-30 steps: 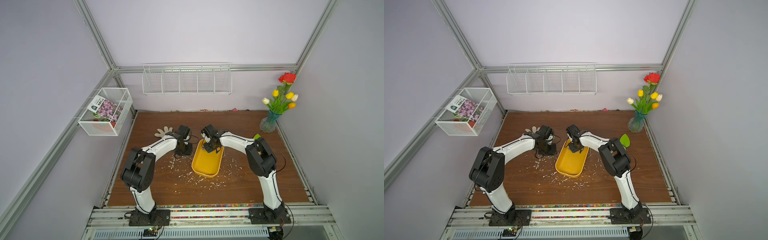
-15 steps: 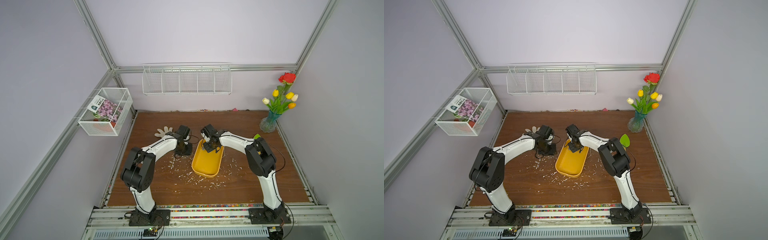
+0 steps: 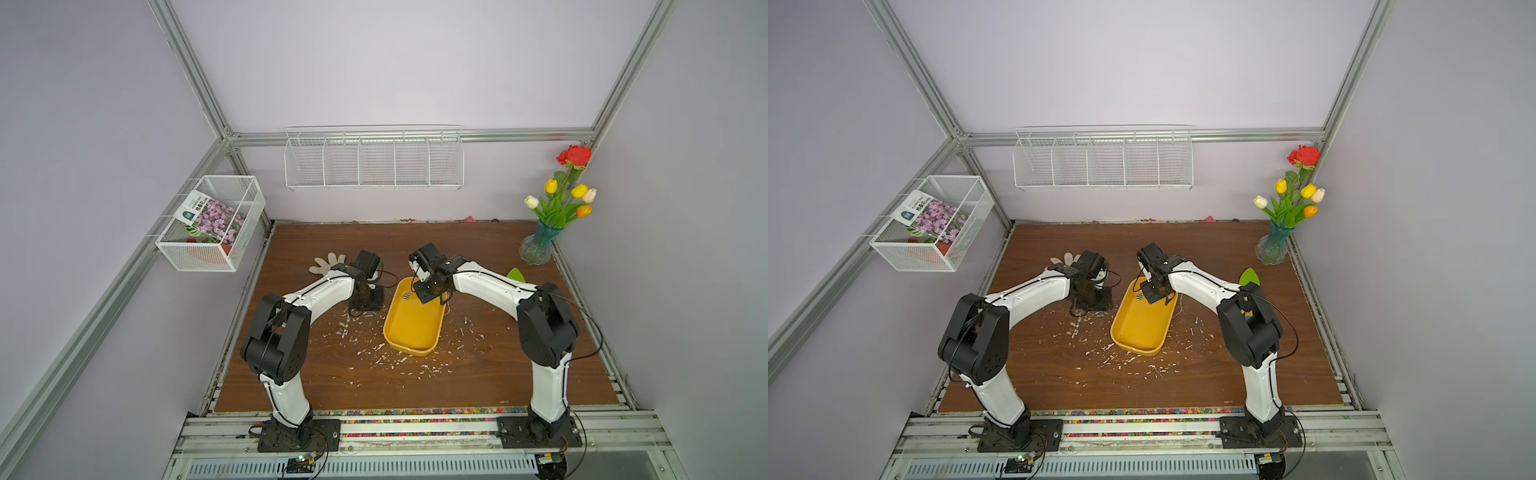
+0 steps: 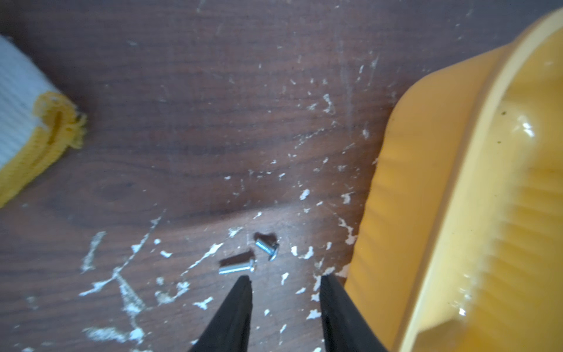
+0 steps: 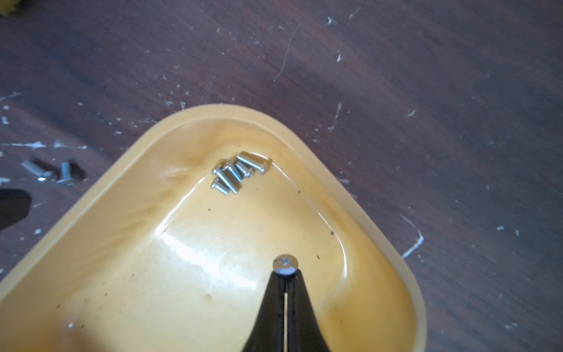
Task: Take out the screws from the storage box
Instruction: Pick up the screw from the storage box.
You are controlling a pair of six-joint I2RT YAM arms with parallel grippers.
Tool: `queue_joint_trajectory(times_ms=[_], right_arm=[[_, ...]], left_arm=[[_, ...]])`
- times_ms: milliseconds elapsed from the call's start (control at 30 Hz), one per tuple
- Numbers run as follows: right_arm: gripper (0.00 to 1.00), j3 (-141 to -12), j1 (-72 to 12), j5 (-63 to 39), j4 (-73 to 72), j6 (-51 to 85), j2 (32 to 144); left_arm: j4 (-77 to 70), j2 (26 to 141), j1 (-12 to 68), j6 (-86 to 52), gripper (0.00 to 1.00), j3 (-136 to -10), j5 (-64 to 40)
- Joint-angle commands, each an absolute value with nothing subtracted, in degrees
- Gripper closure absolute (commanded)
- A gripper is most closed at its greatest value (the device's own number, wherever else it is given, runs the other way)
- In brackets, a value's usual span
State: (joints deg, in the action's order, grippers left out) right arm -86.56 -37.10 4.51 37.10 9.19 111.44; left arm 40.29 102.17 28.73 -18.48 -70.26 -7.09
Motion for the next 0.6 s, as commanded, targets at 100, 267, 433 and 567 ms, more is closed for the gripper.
queue_joint_trajectory(times_ms=[100,267,433,567], right_arm=[[1.0,-80.1,-36.2,6.5,42.4,12.4,99.0],[1.0,-73.3,-35.4,9.9,45.1,15.4,91.0],[1.0,-64.0,-33.9,9.3,44.2,18.2,86.1],[1.0,-57.4,-33.2,8.4,40.9,19.4,85.1]], left_arm=[[45.2,98.3,27.7,-15.3,0.58,-76.9,-3.6],[44.9,95.7,27.9,-14.9,0.58,-81.4,-7.9],[43.1,96.0,34.3,-6.5,0.59,-83.0,-8.1],[44.0,99.7,36.9,-5.9,0.82,-84.4,-9.9]])
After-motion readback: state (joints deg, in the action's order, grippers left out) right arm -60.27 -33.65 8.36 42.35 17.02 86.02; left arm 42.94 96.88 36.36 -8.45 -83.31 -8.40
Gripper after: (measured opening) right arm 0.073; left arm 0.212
